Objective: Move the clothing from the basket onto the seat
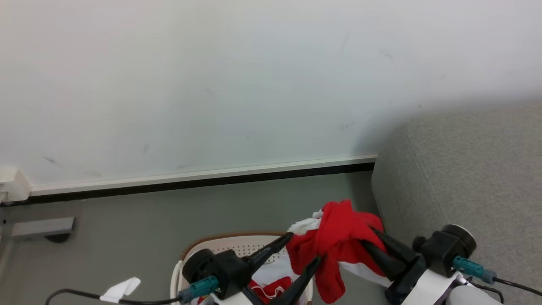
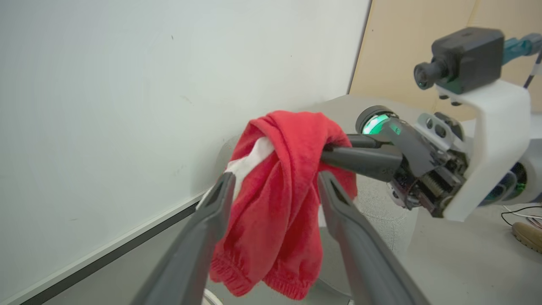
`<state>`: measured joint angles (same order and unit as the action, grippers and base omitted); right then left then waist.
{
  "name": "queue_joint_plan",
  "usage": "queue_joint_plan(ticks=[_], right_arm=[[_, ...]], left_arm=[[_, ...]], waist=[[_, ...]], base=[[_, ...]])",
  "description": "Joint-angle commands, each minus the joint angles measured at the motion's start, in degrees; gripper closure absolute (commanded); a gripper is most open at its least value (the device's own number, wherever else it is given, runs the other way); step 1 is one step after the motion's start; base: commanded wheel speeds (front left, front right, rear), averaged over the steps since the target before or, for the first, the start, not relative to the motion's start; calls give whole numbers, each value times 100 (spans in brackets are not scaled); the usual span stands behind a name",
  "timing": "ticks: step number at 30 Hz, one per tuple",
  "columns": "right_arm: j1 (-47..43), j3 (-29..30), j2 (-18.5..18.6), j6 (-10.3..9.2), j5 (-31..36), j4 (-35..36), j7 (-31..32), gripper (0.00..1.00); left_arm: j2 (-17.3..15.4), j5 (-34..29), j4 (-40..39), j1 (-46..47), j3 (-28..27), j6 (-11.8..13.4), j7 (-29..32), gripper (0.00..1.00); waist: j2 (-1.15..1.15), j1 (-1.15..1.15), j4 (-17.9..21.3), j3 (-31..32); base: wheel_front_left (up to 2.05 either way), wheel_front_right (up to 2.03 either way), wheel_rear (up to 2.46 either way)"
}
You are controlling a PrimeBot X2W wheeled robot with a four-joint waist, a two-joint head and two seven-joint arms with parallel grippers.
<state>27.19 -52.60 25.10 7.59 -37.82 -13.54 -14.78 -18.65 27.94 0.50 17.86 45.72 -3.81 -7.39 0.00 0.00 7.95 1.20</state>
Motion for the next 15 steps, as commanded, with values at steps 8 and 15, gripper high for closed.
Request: queue_joint_plan(ticks=[8, 15], right_arm=[[-310, 767, 177, -17, 194, 138, -46, 100], [-535, 1371, 214, -17, 359, 264, -45, 100]], left_arm=[[115, -127, 416, 6, -13, 97, -351, 0], [210, -147, 680, 105, -4, 81, -488, 0]], waist=[[0, 0, 695, -153], [0, 0, 1235, -300]], base=[[0, 0, 0], [0, 0, 0]])
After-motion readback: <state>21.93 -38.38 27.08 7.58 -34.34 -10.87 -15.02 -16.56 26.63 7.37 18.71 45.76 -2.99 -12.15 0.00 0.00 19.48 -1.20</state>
